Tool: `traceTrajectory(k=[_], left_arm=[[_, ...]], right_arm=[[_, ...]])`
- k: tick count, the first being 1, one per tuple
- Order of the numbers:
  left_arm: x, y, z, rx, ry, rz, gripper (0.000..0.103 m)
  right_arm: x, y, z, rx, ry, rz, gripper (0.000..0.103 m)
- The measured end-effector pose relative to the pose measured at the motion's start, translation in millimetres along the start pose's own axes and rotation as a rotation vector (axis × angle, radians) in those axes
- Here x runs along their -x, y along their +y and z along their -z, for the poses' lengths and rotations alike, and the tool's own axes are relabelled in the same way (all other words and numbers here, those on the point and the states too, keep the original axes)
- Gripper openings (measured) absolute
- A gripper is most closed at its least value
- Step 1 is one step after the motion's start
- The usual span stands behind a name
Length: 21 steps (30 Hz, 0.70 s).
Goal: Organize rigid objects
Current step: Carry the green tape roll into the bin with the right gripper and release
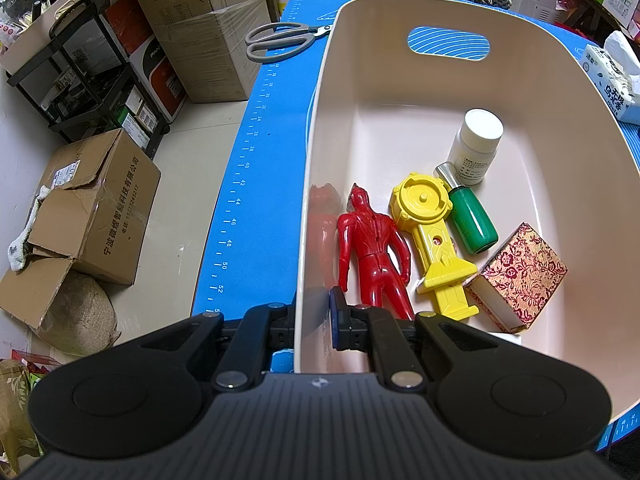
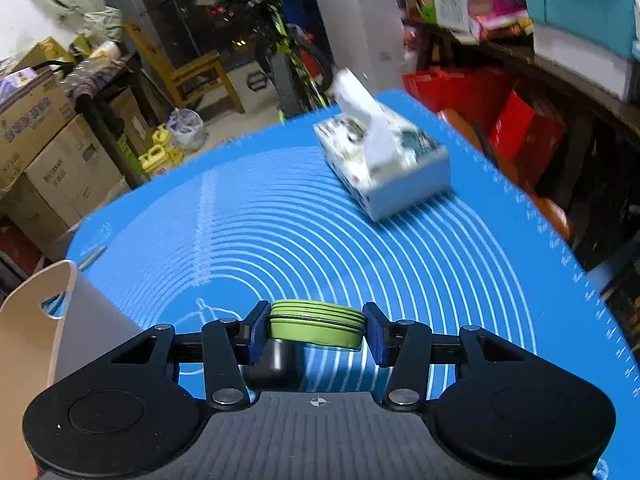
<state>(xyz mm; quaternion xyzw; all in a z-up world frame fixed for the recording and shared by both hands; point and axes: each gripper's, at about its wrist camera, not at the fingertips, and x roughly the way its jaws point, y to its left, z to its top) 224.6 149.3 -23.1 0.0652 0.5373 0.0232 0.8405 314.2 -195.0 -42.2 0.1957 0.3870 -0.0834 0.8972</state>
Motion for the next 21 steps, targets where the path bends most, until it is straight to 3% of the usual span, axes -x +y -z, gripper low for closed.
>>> traceTrajectory(k=[16,21], left_arm=[[0,0,0,0.000,0.000,0.000,0.013],[0,0,0,0.000,0.001,-0.002,0.013]], right_arm=[[82,86,6,0.203,-0.157,-0.201,0.054],[94,117,19,0.278,-0.163,-0.251,0.054]])
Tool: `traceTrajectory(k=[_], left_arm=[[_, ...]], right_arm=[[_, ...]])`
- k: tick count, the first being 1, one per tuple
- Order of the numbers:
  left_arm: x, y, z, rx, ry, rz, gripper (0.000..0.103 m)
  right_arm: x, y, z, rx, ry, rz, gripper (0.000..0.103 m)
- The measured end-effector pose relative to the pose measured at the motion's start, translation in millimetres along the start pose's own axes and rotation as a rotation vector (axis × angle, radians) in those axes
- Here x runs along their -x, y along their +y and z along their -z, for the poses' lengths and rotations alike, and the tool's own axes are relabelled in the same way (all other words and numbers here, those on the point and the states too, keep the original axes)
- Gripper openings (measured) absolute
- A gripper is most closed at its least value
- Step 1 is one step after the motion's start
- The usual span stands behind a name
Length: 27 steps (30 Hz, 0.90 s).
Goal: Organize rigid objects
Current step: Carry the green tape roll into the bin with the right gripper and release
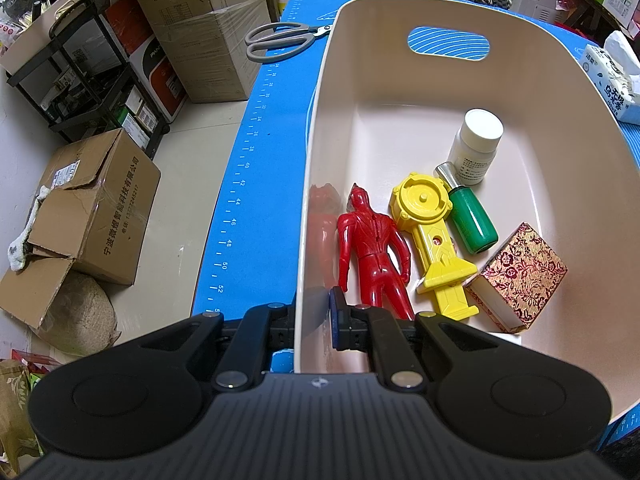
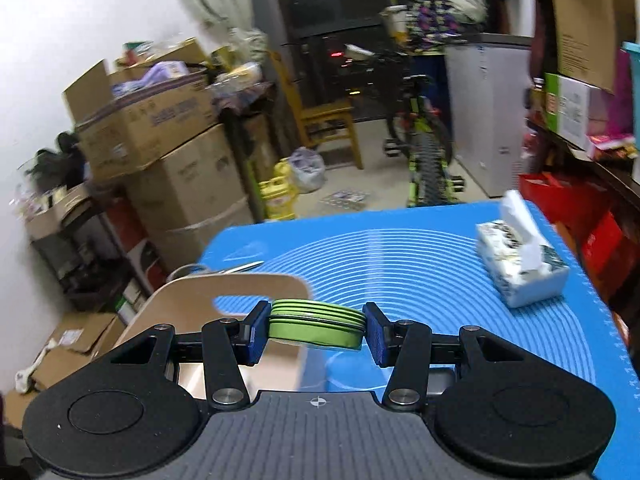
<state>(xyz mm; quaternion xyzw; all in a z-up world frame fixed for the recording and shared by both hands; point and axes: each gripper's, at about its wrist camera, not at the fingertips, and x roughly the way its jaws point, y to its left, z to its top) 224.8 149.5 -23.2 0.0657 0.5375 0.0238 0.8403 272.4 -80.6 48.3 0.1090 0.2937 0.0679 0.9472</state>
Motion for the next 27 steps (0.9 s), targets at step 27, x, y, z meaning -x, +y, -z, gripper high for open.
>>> traceTrajectory(k=[27], left_arm=[[-1,-1,-2,-0.003,0.000,-0.001,0.012]], right_arm=[[-56,116,77,0.288,0.378,-0.137,0.054]])
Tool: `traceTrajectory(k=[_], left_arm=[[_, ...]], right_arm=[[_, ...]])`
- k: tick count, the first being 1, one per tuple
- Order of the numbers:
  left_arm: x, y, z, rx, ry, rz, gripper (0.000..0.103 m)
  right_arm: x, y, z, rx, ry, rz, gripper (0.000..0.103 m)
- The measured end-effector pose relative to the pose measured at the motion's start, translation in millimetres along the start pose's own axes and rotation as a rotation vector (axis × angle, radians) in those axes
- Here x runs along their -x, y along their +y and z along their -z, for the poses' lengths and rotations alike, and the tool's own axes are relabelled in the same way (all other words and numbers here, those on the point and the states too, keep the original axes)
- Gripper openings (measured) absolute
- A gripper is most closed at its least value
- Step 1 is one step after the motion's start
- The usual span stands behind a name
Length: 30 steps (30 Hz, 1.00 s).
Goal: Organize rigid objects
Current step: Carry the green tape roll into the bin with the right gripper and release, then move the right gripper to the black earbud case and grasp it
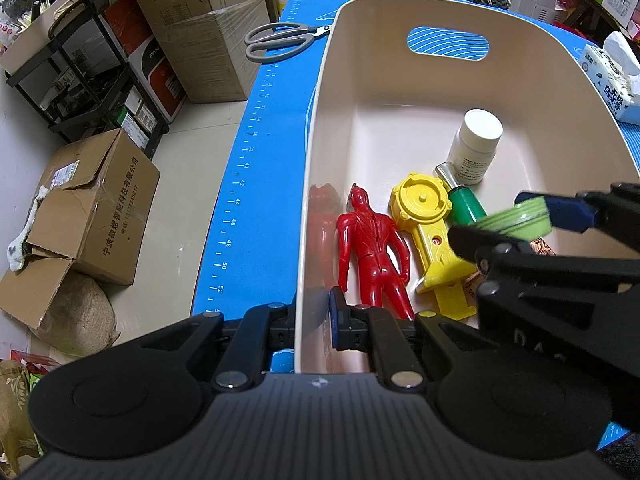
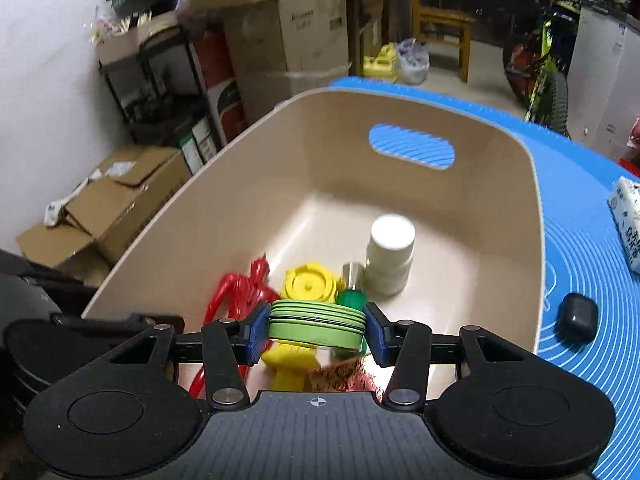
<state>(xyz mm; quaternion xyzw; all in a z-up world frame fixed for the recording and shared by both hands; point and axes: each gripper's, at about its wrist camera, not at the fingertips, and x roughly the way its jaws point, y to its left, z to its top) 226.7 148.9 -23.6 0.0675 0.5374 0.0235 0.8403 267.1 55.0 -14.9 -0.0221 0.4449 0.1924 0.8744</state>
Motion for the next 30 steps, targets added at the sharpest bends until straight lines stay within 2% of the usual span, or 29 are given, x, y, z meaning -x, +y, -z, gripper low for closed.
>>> traceTrajectory(k=[3,5,8,15,22,30], left_arm=[[-1,0,0,0.002,0.000,0.002,0.013],[-1,0,0,0.002,0.000,0.002,0.012],[-1,-1,-1,0.001,0.000,0.002,0.013],[-1,-1,-1,0.001,0.000,0.001,0.013],[-2,-3,-1,0.001,0.001,-0.001,0.013],[-3,-5,0,0.001,0.003,-0.008,0.013]], right_arm=[[3,-4,-2,-0.014,0.000,-0.010,0.056],[7,-4,-3,-0.016,-0.012,-0.016,0.061],[19,-10,-6,-0.019,-0.054,-0.015,0.069],[49,-40,-17,-0.074,-0.151,0.003,0.073],[71,-99,-23,-0.151,-0.239,0.110,0.075],[62,-165,-12,-0.258,-0.215,0.215,0.075]])
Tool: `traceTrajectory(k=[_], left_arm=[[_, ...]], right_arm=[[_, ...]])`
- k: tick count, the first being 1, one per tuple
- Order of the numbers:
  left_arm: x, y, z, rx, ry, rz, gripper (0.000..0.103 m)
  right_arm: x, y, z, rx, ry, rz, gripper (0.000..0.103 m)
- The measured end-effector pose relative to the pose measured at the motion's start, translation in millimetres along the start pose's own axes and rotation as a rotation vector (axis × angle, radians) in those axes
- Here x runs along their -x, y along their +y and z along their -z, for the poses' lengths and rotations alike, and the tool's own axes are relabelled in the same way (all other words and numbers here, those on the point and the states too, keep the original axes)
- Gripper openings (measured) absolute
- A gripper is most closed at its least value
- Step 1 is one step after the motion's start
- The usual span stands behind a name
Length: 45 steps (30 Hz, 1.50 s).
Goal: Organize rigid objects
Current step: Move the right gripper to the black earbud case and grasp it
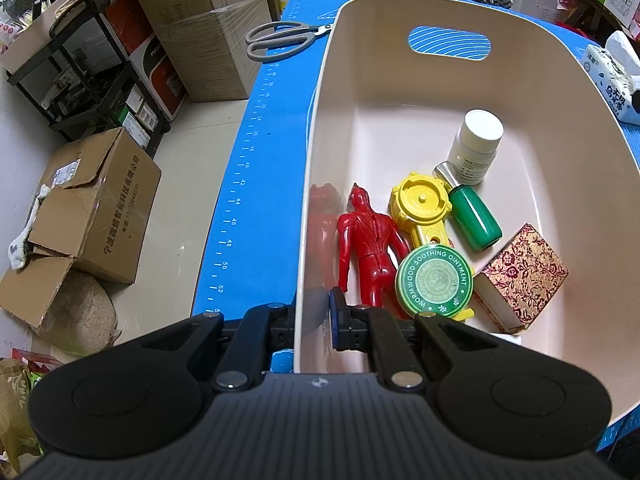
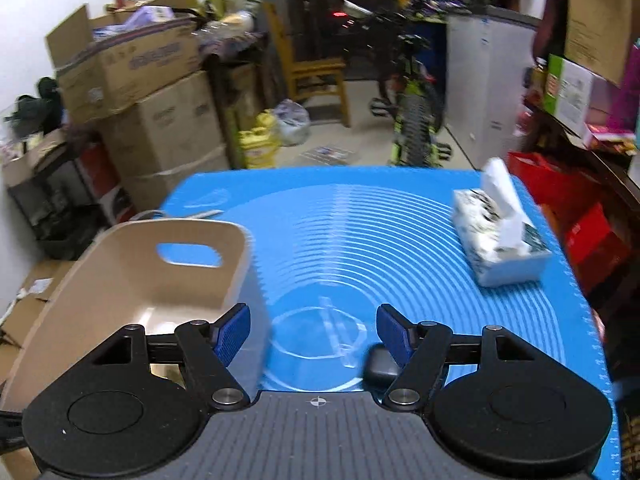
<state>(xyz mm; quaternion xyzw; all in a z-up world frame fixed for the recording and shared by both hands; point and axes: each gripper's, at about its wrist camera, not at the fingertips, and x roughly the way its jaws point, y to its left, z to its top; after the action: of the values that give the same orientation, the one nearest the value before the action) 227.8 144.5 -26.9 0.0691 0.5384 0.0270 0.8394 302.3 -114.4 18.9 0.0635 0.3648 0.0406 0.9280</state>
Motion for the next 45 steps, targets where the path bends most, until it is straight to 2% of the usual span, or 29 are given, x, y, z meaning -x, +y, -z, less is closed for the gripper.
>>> traceTrajectory(k=[5,10,14,23,27,30,37,45], left_arm=[[0,-1,1,0.001,-0.002,-0.004,0.013],[1,-2,1,-0.005,-0.001,-0.012,0.014],[1,-2,1,-0.006,-0.002,-0.012,0.014],[2,-3,0,-0.008,-0.003,-0.012,0.014],[2,-3,0,-0.009,-0.003,-0.012,0.014],[1,-3,0,-0.008,-0.003,-0.012,0.014],[2,-3,0,-0.008,-0.003,-0.011,0.014],[2,-3,0,-0.008,-0.002,-0.010,0.014]], right_arm=[[-24,-31,9,-0.038,0.043,0.058,0.075],[-50,-53,19,-0.103,0.093,0.041,0.075],[-70,-59,28,-0.140,0.133,0.031,0.075],[-92,-47,46,-0.080,0.177,0.073,0.075],[-97,-48,48,-0.095,0.174,0.093,0.074],[-100,-50,49,-0.112,0.159,0.097,0.071],[-100,-43,49,-0.068,0.155,0.144,0.050],[-97,-43,49,-0.063,0.160,0.152,0.050]])
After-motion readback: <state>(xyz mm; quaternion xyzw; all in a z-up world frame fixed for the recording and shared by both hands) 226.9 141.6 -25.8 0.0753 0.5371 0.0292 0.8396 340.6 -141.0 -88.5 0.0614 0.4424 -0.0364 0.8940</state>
